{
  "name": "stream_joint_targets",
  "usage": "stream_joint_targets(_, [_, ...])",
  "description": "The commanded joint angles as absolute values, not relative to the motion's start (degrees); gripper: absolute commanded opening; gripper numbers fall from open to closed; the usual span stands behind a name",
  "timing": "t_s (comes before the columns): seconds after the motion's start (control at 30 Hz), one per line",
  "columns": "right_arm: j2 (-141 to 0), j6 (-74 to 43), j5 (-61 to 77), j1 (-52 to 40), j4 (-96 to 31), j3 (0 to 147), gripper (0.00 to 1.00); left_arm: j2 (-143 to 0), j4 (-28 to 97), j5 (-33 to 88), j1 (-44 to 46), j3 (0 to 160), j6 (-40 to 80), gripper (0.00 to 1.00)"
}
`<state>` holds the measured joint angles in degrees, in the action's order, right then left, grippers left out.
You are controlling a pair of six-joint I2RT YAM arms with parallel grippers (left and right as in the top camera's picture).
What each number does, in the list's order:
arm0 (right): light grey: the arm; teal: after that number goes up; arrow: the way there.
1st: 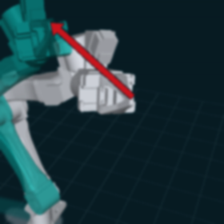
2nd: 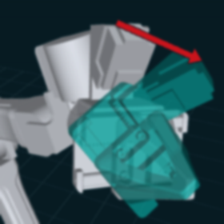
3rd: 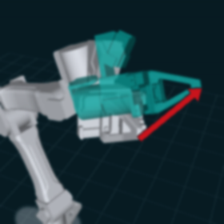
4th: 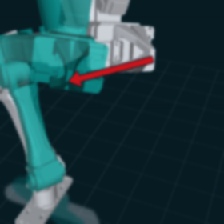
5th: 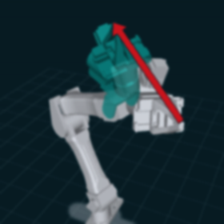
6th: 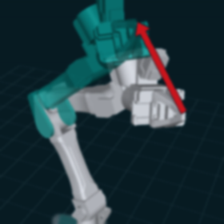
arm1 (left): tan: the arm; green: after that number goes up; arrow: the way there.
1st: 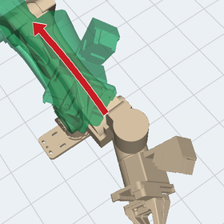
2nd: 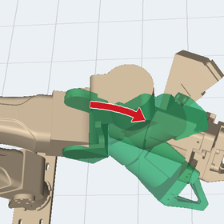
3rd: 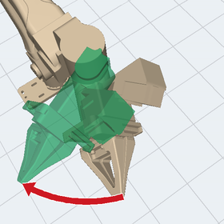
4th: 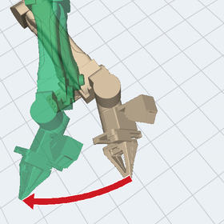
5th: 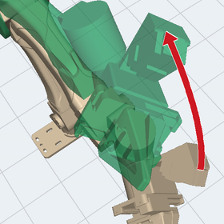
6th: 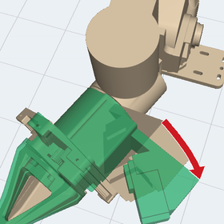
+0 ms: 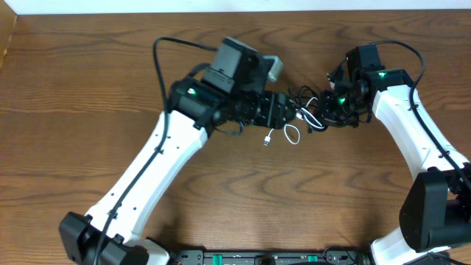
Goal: Untangle cables
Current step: 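Hold the cables with both grippers and pull them apart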
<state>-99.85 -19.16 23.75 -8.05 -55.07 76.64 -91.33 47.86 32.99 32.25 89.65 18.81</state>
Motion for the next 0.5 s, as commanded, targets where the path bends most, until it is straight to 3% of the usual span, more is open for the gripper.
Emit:
stream_joint_targets(0.0, [-98.56,-19.64,23.27,-7.94,-55.07,76.51,0.08,-94.98,47.94,29.8,32.93,89.03,30.04,0.67])
stream_joint_targets(0.23, [-98.56,-19.62,20.84,-7.97,-54.89,76.49,0.09,-98.19,38.92,38.2,32.93,89.03,37.3,0.67])
stream_joint_targets(0.37, [-98.56,-19.2,20.91,-7.97,-54.96,76.49,0.09,-98.06,35.97,36.93,33.12,89.03,20.38,0.67])
stream_joint_targets(0.47, [-98.56,-18.44,20.88,-7.97,-55.11,76.49,0.1,-98.06,40.77,29.34,33.12,89.03,1.87,0.67])
